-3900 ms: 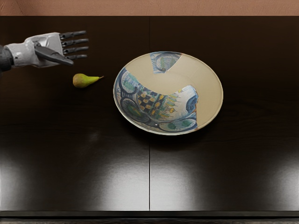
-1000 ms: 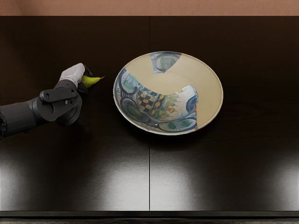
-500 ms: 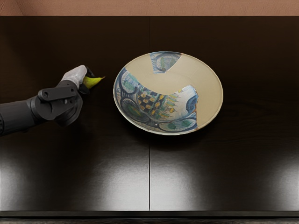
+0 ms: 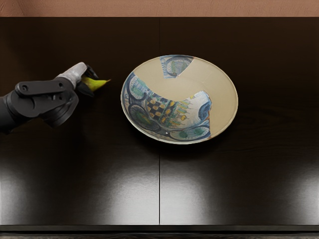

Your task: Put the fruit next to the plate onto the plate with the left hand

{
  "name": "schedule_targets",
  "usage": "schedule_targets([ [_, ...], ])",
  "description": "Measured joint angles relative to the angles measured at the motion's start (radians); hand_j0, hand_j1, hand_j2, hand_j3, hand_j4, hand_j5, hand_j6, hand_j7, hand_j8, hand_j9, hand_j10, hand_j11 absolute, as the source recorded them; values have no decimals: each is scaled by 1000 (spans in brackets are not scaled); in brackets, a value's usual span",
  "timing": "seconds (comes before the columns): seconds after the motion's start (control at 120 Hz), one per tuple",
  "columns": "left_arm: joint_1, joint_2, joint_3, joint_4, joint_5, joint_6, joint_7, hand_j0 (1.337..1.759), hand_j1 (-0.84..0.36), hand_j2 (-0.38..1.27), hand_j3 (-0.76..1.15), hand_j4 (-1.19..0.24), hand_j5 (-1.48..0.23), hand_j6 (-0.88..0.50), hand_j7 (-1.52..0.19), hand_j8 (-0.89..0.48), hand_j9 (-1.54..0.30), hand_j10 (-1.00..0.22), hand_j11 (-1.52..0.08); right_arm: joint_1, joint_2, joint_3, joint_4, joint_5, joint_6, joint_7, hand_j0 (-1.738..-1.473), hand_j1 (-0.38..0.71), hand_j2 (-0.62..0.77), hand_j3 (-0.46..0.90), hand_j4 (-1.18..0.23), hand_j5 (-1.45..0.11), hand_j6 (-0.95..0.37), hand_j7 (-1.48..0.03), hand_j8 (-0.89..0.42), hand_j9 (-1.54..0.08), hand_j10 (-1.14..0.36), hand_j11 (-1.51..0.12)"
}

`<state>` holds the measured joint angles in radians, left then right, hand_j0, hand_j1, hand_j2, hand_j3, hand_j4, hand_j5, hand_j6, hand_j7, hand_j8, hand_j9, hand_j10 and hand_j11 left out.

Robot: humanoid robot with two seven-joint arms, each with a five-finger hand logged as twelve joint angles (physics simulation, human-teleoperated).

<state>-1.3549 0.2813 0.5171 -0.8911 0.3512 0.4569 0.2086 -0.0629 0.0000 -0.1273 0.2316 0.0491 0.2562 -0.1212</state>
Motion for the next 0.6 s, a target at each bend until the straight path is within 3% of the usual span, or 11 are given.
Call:
schedule_targets([
  [0.342,-106,88,-64,-126,-2,-1,-1,1649,-233,87,13,-623,-906,-392,-886,-399,-908,-582,-935,0,0,0,0,0,0,0,-1658,-329,-4,0,-16,-22,-16,-22,-16,-22,-17,-22],
  [0.6,-167,126,-101,-208,-5,-30,7,1651,-252,183,4,-655,-910,-393,-893,-395,-891,-577,-922,0,0,0,0,0,0,0,-1658,-329,-4,0,-16,-22,-16,-22,-16,-22,-17,-22],
])
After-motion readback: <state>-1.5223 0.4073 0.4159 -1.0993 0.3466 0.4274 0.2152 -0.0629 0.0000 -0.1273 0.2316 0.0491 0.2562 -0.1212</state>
